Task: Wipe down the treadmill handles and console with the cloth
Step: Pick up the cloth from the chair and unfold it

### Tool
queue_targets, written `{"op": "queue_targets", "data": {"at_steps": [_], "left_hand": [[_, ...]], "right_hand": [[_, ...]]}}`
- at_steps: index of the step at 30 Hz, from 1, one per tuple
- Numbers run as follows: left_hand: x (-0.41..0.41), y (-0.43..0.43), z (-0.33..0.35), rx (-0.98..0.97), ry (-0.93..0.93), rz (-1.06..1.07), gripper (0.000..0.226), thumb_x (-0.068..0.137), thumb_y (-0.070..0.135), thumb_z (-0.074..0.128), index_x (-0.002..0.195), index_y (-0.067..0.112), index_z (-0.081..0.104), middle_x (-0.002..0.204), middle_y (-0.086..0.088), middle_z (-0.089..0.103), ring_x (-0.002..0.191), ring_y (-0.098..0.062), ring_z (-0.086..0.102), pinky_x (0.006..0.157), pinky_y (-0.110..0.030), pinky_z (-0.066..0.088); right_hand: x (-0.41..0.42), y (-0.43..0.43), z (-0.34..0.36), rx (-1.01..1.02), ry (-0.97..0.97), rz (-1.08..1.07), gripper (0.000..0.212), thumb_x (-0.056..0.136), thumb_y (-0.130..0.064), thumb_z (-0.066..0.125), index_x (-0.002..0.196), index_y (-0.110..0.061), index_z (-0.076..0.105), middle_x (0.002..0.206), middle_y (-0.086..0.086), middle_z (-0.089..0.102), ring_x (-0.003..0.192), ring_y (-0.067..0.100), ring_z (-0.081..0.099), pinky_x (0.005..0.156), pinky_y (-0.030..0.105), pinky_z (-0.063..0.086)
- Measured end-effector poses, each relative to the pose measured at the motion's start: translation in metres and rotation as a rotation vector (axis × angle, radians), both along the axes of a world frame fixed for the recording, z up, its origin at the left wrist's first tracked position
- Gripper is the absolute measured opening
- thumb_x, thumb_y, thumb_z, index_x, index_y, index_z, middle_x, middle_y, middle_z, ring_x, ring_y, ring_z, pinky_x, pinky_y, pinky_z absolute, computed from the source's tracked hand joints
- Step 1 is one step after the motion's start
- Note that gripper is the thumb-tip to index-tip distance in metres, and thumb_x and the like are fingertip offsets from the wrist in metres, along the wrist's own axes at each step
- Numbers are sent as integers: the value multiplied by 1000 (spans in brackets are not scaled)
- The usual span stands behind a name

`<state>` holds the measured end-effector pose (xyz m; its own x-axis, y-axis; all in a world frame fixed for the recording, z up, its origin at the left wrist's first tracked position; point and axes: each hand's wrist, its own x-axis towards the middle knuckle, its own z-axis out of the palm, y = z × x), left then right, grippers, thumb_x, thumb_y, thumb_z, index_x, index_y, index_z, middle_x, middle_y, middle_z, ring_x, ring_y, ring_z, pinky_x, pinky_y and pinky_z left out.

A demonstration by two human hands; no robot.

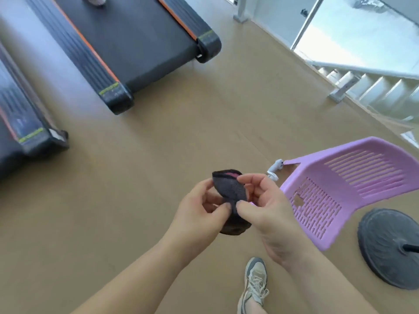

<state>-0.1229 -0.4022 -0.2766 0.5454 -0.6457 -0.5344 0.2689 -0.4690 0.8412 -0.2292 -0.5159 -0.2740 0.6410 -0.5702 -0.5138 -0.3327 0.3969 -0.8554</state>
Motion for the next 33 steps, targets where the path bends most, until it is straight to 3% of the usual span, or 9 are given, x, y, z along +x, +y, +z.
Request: {"op": "queue_targets", "data": {"at_steps": [5, 8, 13, 18, 21, 24, 26, 29, 33], "left_hand": [[60, 154, 100, -57, 75, 230, 22, 81, 20, 79, 102, 20, 71, 98, -21, 71, 82, -16, 65, 77, -34, 54], [94, 255, 147, -183, 87, 411, 19, 86, 16, 76, 104, 23, 74, 94, -13, 73, 80, -12, 65, 70, -17, 51], [153, 413, 214, -259, 2, 610, 26, 94, -1, 66, 112, 16, 71, 92, -23, 71, 71, -8, 64, 63, -12, 50], [216, 556, 266, -281, -191, 698, 33, 88, -1, 60, 109, 19, 74, 102, -14, 73, 67, -13, 63, 54, -19, 48], [250, 628, 279, -277, -233, 772, 43, 85, -8, 44, 104, 12, 77, 113, -4, 74, 71, -24, 67, 51, -28, 48], [279, 676, 281, -232, -298, 928, 59, 91, -18, 36, 92, 23, 79, 84, -4, 75, 61, -22, 61, 44, -29, 44], [303, 702, 285, -200, -329, 1014, 50, 95, -14, 43, 90, 22, 77, 69, -4, 68, 51, -16, 55, 41, -27, 40], [346, 737, 290, -190, -326, 1110, 35, 95, -12, 51, 107, 16, 68, 82, -5, 73, 48, -13, 56, 40, -24, 37], [394, 792, 302, -218, -335, 1177, 40, 97, -14, 48, 120, 14, 65, 90, -4, 76, 51, -4, 59, 46, -18, 39]], "right_hand": [[96, 110, 106, -129, -15, 319, 51, 70, -6, 58, 115, -29, 66, 109, -1, 72, 103, 15, 68, 83, 33, 57], [161, 201, 157, -178, -26, 534, 48, 79, 1, 57, 117, -26, 67, 113, -9, 74, 111, 7, 68, 86, 30, 57], [258, 362, 222, -244, -100, 711, 47, 91, 13, 47, 114, -21, 69, 109, 0, 77, 100, 20, 74, 87, 43, 60], [334, 502, 275, -276, -188, 839, 40, 92, 8, 52, 114, -22, 68, 102, 2, 78, 96, 25, 74, 86, 54, 60], [380, 570, 294, -338, -242, 949, 35, 90, 2, 58, 111, -24, 69, 99, 1, 78, 95, 22, 74, 85, 46, 61], [424, 618, 303, -404, -273, 1067, 26, 88, -3, 65, 105, -22, 71, 96, -2, 78, 96, 17, 73, 87, 40, 60], [457, 647, 307, -415, -291, 1131, 16, 86, -5, 69, 95, -18, 72, 89, -2, 77, 89, 15, 74, 82, 36, 60], [511, 692, 316, -410, -325, 1214, 8, 83, -7, 72, 84, -14, 68, 76, 0, 75, 72, 14, 73, 66, 31, 57], [581, 760, 323, -379, -370, 1396, 8, 81, -9, 67, 81, -15, 62, 71, 11, 72, 67, 26, 70, 66, 43, 55]]}}
